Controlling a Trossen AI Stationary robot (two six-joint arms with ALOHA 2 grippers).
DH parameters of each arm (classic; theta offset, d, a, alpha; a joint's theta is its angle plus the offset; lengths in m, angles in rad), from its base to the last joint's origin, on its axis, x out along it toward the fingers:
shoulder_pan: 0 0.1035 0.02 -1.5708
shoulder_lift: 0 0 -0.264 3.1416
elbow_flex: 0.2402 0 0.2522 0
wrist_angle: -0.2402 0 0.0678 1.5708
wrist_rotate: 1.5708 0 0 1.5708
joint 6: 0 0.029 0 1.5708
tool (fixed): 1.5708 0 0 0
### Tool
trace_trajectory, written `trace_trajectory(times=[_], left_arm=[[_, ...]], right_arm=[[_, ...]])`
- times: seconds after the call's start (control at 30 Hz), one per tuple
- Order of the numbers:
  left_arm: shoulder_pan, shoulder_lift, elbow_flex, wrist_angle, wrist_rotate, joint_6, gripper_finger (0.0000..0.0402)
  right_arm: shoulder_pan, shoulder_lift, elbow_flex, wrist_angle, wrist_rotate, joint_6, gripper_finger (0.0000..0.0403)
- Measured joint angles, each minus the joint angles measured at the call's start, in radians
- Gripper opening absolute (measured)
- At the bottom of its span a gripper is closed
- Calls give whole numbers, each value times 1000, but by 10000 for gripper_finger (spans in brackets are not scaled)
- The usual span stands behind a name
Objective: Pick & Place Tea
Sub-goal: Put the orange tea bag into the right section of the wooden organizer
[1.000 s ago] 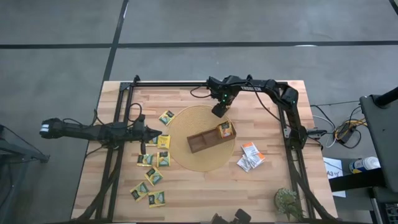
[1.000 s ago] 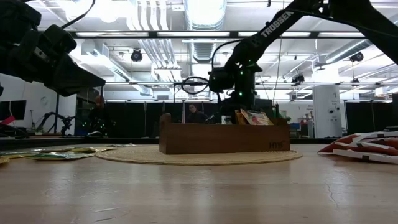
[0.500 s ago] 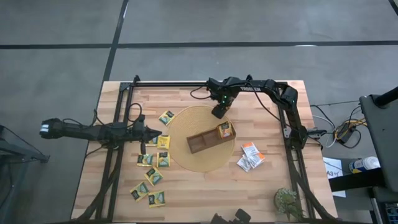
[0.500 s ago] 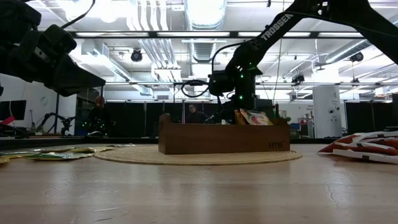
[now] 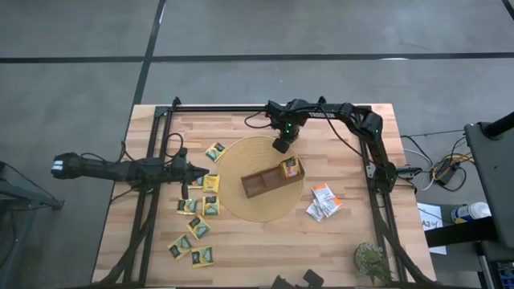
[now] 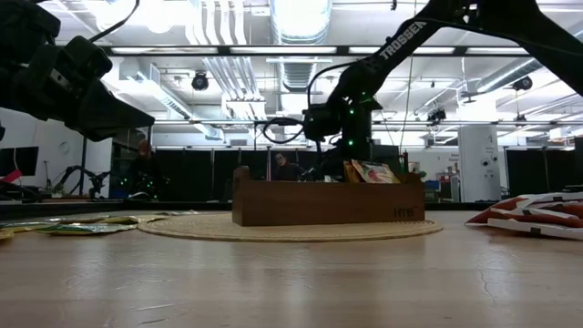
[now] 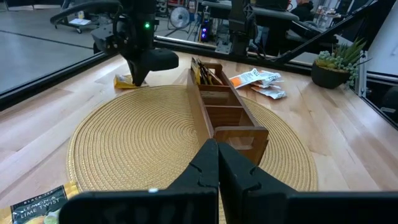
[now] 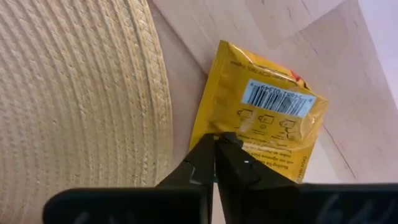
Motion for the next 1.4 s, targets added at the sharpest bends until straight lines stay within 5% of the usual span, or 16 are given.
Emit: trace_trajectory(times=[0.47, 0.7, 1.13, 1.4], left_arm=[[0, 0, 0, 0, 0, 0, 0], [0, 0, 0, 0, 0, 0, 0], [0, 0, 0, 0, 0, 0, 0], [0, 0, 0, 0, 0, 0, 0]], right_arm=[[10, -125, 117, -170, 0, -2, 8], [44, -135, 118, -176, -30, -170, 17], [119, -135, 20, -129, -8, -361, 203], [112, -135, -73, -4, 87, -418, 254]])
